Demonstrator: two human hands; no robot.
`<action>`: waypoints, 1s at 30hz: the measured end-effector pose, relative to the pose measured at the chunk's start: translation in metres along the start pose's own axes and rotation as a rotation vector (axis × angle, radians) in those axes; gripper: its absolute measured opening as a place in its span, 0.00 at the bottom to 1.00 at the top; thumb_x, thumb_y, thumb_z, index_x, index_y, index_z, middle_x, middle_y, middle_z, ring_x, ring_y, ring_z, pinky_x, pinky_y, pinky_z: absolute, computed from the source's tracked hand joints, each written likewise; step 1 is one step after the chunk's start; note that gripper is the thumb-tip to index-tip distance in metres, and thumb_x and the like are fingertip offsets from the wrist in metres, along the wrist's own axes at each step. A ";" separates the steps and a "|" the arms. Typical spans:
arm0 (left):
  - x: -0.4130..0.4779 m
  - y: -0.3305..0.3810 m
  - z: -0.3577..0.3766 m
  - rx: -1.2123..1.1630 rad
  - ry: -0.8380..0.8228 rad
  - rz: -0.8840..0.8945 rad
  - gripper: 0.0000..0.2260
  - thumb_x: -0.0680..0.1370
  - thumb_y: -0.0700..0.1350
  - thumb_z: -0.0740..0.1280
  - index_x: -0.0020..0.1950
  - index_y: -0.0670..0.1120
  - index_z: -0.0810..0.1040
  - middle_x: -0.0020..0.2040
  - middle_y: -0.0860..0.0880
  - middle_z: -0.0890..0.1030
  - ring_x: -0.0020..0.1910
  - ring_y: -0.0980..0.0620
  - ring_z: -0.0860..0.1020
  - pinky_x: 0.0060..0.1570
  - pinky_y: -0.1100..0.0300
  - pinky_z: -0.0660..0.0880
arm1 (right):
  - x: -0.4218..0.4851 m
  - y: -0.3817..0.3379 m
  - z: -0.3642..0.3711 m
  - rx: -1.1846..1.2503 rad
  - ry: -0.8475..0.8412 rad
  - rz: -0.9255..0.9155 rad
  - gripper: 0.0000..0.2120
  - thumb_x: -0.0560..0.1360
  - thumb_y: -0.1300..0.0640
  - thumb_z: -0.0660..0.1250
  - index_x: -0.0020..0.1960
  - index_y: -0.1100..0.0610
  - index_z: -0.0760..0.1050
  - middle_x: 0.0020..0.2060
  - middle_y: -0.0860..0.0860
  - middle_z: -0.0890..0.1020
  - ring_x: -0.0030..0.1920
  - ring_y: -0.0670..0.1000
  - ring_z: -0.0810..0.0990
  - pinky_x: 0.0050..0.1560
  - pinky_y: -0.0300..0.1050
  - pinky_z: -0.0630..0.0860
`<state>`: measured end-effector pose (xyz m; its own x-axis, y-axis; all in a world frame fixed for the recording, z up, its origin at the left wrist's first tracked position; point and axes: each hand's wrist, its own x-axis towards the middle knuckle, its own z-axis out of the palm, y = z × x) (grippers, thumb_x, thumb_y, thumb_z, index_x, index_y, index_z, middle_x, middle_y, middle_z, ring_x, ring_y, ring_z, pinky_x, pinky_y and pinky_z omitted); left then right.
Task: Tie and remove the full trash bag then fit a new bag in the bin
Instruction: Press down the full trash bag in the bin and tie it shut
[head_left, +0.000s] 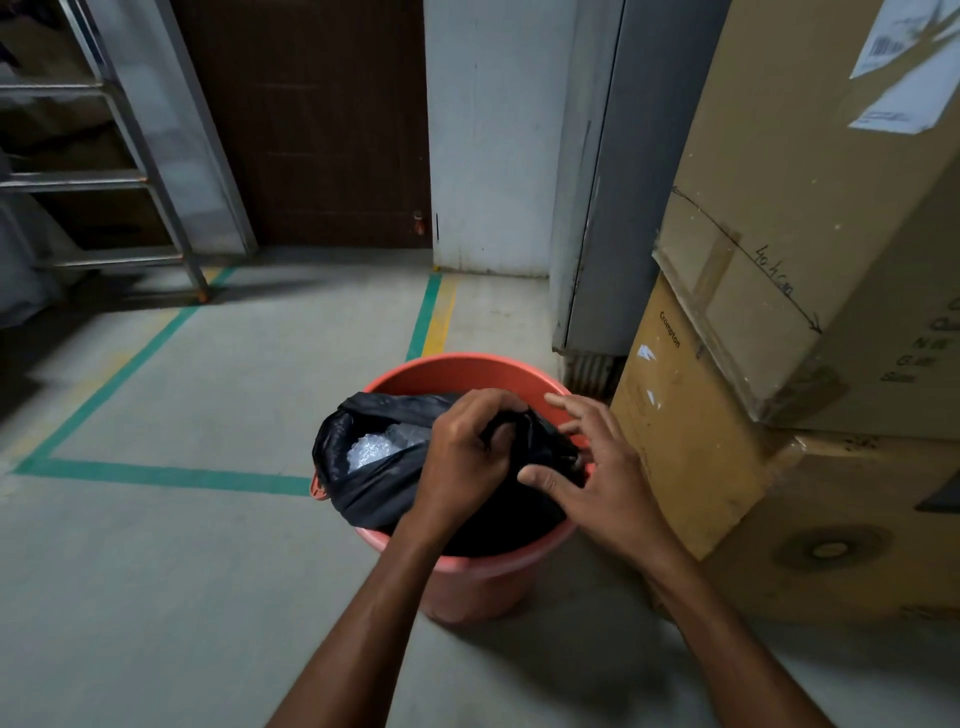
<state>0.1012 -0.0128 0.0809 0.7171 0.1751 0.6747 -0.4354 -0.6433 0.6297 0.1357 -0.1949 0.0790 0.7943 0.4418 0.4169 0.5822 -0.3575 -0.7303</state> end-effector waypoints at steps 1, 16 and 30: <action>-0.001 0.002 0.001 0.003 -0.005 -0.009 0.15 0.70 0.29 0.67 0.51 0.45 0.81 0.47 0.51 0.83 0.47 0.51 0.82 0.49 0.51 0.79 | -0.001 0.003 0.004 -0.058 -0.039 -0.015 0.38 0.72 0.47 0.78 0.78 0.45 0.66 0.74 0.41 0.68 0.70 0.36 0.69 0.68 0.30 0.67; -0.022 -0.004 -0.026 0.206 -0.029 0.190 0.13 0.72 0.45 0.72 0.55 0.47 0.76 0.51 0.52 0.77 0.51 0.49 0.76 0.51 0.49 0.71 | 0.019 0.019 0.027 -0.055 0.129 -0.257 0.19 0.70 0.76 0.70 0.55 0.58 0.85 0.49 0.50 0.85 0.50 0.47 0.84 0.53 0.41 0.79; -0.040 -0.061 -0.084 0.556 -0.269 -0.061 0.09 0.77 0.54 0.69 0.53 0.52 0.82 0.51 0.58 0.79 0.58 0.50 0.73 0.55 0.51 0.63 | 0.028 0.025 0.032 -0.059 0.123 -0.268 0.13 0.73 0.67 0.68 0.54 0.56 0.83 0.48 0.47 0.83 0.50 0.44 0.81 0.51 0.40 0.77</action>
<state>0.0529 0.0823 0.0479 0.8752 0.0767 0.4776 -0.0922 -0.9428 0.3204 0.1671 -0.1653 0.0548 0.6240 0.4251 0.6557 0.7802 -0.2905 -0.5540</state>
